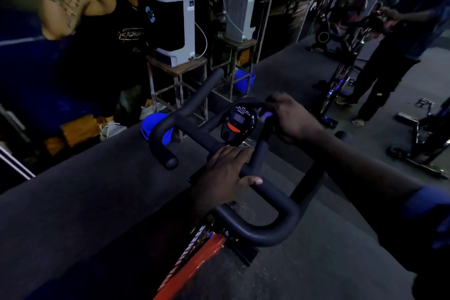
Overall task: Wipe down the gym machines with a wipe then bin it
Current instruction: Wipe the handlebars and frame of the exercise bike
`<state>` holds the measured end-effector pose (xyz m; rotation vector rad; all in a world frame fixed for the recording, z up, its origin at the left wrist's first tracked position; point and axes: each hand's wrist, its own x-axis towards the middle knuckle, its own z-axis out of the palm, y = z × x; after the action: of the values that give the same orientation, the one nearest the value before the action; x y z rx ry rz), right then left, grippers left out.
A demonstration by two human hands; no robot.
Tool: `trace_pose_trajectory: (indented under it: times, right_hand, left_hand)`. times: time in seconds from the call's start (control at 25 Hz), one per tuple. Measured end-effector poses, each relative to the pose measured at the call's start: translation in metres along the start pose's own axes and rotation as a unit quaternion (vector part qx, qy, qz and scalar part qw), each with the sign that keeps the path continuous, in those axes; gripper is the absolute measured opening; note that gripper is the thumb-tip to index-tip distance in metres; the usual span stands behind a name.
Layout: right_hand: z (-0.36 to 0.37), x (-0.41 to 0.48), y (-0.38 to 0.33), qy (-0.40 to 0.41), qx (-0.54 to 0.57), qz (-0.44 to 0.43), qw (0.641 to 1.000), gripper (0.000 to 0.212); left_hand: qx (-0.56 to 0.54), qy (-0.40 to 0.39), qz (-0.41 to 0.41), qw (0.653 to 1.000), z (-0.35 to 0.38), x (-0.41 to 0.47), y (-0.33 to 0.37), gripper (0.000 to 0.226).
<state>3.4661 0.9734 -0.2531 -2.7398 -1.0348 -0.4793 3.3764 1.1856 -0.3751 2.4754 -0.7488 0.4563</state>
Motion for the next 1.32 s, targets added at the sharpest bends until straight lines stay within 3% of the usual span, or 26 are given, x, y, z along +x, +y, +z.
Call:
trace_pose_trajectory:
  times: [0.24,0.36,0.44,0.6,0.84,0.92,1.12,1.24,1.32]
  right_hand:
    - [-0.003,-0.010,-0.010,0.008,0.027,0.088,0.996,0.044]
    - [-0.010,-0.048,-0.019,0.029,-0.023,0.072,0.997,0.056]
    - [-0.014,-0.034,-0.012,0.013,-0.054,0.070,0.996,0.051]
    - [-0.011,0.007,-0.014,-0.010,0.016,0.069,0.997,0.037]
    - [-0.006,-0.055,-0.025,-0.015,0.041,0.064,0.997,0.047]
    - [-0.002,-0.077,-0.032,-0.008,0.028,0.038,0.999,0.058]
    - [-0.025,-0.021,-0.014,0.066,0.076,0.055,0.993,0.032]
    - [-0.008,-0.011,-0.013,0.045,0.102,0.032,0.993,0.013]
    - [0.005,-0.035,-0.012,0.044,0.087,0.028,0.995,0.030]
  left_hand:
    - [0.010,0.008,0.008,1.000,0.000,0.000,0.000,0.082]
    - [0.012,0.003,0.000,1.000,0.001,-0.002,0.001,0.083]
    - [0.005,-0.006,-0.002,1.000,0.001,0.000,0.000,0.083]
    - [-0.003,0.000,-0.001,1.000,0.000,-0.001,0.000,0.081]
    - [0.005,0.031,0.014,0.999,0.008,-0.002,-0.002,0.078]
    - [0.002,0.026,0.021,0.999,0.009,-0.002,-0.003,0.077]
    - [0.008,0.004,0.000,1.000,0.007,0.001,-0.006,0.077]
    - [0.005,0.022,-0.002,1.000,0.009,0.003,-0.005,0.081]
    - [-0.002,0.038,-0.002,0.999,0.011,0.004,-0.005,0.083]
